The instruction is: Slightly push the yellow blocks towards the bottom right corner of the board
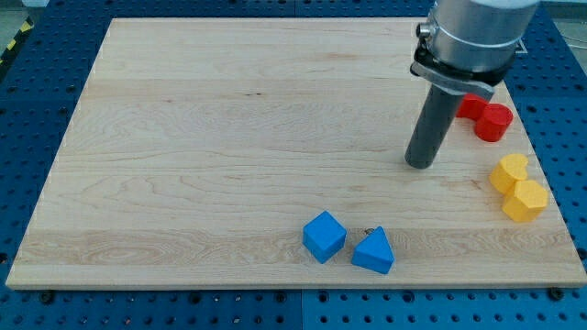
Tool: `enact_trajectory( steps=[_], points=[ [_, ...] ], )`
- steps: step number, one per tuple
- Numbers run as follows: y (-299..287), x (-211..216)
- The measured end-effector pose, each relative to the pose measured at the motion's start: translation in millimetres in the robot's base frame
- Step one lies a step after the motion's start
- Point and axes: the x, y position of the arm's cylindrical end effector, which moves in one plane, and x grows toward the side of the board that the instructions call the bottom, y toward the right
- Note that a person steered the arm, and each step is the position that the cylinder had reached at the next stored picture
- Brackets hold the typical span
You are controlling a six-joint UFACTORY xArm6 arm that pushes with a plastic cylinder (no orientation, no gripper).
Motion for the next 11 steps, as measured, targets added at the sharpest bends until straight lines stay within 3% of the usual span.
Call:
enact_trajectory(
  steps=[11],
  points=[
    [129, 9]
  ],
)
